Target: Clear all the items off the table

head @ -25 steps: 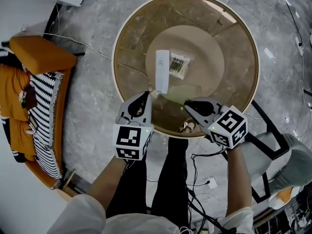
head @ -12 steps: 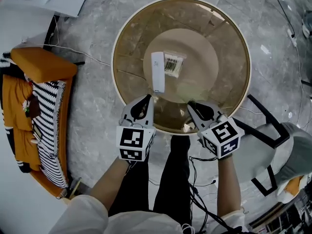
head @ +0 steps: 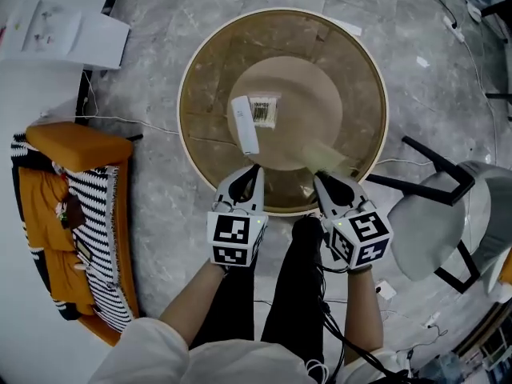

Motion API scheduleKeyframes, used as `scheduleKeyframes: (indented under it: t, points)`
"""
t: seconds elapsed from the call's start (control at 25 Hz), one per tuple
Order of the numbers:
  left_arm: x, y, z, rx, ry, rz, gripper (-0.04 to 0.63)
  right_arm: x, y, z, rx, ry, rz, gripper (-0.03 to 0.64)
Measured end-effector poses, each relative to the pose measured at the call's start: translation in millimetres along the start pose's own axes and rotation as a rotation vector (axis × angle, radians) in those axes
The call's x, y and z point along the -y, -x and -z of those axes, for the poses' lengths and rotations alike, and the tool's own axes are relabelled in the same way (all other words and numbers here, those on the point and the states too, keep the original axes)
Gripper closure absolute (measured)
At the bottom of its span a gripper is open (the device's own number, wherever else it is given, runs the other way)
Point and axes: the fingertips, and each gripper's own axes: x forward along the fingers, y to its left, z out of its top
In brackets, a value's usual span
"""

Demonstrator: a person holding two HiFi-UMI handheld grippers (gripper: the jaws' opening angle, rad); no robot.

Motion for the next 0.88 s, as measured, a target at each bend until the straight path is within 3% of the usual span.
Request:
scheduleKeyframes:
  t: [0.44,0.88]
  points:
    - [83.7,-17.0,-19.1,-0.005,-0.127,0.152,0.592,43.8,77.5,14.6,0.127,-0.183,0.18,0.581]
    - [203.1,-35.8,-21.3,-0.022,-0.279,0.323,0.592,95.8,181.1,74.2,0.223,-0.365,0.373,0.581]
